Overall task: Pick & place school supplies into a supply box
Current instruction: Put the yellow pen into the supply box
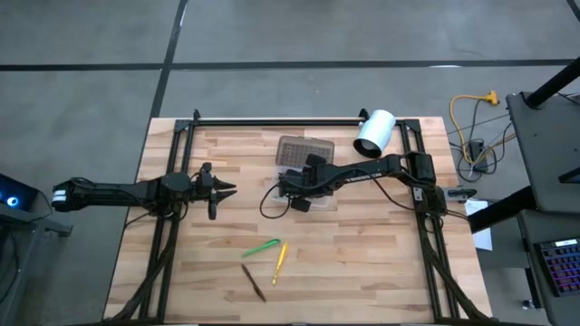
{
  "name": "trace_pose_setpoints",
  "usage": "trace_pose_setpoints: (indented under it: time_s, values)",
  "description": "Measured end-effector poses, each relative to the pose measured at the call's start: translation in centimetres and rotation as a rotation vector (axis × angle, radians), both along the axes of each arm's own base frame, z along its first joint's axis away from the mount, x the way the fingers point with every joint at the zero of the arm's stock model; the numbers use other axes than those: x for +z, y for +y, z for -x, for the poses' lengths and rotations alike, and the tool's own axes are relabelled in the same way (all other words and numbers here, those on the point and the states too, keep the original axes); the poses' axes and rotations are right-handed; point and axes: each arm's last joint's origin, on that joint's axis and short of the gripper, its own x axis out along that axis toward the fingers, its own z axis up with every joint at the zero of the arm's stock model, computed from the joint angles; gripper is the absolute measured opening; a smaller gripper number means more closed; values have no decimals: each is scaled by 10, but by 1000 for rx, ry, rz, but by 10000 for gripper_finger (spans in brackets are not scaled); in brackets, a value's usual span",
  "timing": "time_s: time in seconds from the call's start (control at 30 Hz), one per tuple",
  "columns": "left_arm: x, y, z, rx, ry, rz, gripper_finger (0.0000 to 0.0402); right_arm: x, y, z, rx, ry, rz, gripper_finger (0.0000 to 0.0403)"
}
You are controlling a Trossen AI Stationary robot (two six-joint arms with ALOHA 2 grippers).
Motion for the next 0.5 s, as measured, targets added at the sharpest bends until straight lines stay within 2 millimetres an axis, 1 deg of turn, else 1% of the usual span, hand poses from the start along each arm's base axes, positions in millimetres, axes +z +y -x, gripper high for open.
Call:
trace_pose_setpoints:
  time_s: [0.23, 0.5]
  values:
    - [0, 0, 0, 0, 0, 0, 69, 2, 7, -2, 18, -12, 0, 130]
    - [0, 0, 0, 0, 0, 0, 69, 10, 13, -6, 31, -41, -2, 122]
